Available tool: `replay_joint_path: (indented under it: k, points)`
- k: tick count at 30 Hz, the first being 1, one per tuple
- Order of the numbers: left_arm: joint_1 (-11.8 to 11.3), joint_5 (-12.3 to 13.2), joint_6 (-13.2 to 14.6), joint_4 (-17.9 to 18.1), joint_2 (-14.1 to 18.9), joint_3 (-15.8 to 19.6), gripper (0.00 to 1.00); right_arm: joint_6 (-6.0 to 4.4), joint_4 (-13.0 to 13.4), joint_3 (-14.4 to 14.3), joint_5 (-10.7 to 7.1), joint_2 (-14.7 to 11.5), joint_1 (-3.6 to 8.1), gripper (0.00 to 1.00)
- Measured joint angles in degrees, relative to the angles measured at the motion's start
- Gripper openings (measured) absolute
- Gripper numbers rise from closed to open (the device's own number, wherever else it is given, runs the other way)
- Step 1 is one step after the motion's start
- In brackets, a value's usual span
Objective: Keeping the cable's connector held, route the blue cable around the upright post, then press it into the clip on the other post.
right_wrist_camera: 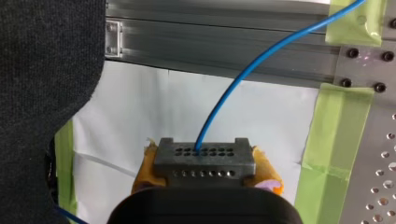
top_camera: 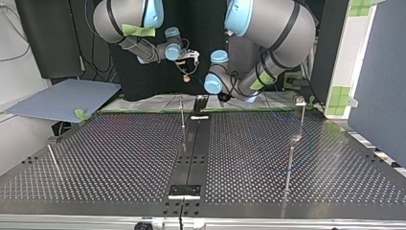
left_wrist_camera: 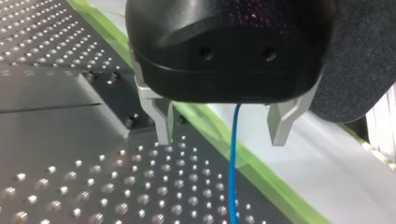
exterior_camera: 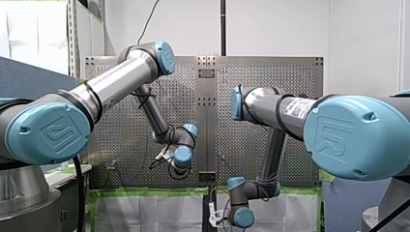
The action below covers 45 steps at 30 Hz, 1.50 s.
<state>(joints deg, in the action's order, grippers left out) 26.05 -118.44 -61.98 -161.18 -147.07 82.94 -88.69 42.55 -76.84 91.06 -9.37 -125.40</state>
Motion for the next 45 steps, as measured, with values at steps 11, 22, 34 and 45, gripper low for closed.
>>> replay_joint_path:
  k: [11, 22, 34, 45]
  points:
    - [-0.1, -0.3, -1.4, -1.7, -3.2, -1.2, 0.99, 1.01, 0.3, -0.4, -1.14, -0.2, 0.03, 0.0]
    - [-0.3, -0.4, -2.2, -1.4, -3.3, -1.2, 0.99, 1.34, 2.2, -2.8, -1.66, -2.7, 0.38, 0.0]
    - [0.0, 0.4, -3.8, -1.4, -3.3, -1.2, 0.99, 0.72, 7.9, -8.8, -1.43, -7.6, 0.58, 0.0]
    - [0.5, 0.9, -5.6, 1.0, -3.3, -1.2, 0.99, 1.41, 9.4, -12.8, -1.52, -10.9, 0.88, 0.0]
